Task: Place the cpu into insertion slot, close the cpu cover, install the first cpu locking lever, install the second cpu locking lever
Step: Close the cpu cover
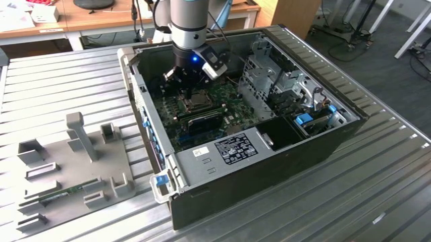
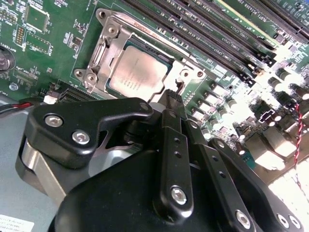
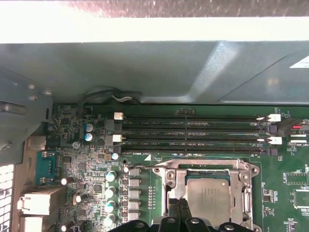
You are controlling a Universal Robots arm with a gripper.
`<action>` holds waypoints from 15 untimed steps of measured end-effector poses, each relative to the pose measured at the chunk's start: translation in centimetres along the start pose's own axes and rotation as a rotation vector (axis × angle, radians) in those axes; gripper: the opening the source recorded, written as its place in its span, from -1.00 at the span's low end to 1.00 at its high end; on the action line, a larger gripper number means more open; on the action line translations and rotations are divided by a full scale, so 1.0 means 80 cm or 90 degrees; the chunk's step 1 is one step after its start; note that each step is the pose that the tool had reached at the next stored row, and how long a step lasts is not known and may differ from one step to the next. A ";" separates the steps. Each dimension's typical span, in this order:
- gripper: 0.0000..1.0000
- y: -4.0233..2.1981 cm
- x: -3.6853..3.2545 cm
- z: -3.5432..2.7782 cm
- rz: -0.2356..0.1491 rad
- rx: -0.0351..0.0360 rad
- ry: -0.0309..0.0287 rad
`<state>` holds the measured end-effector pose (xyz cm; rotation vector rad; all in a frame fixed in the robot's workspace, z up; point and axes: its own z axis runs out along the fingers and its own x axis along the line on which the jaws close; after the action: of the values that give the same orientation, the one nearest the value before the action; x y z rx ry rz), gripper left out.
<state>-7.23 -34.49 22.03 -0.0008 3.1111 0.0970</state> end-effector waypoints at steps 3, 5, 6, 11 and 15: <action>-0.80 0.0002 -0.0001 -0.0025 0.000 -0.0001 -0.0001; -0.80 0.0002 -0.0001 -0.0025 0.000 -0.0002 -0.0002; -0.80 0.0002 -0.0001 -0.0025 0.000 -0.0002 -0.0002; -0.80 0.0002 -0.0001 -0.0032 0.000 0.0001 0.0001; -0.80 0.0003 -0.0002 -0.0042 0.000 -0.0002 -0.0001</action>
<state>-7.23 -34.48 22.37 -0.0009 3.1109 0.0973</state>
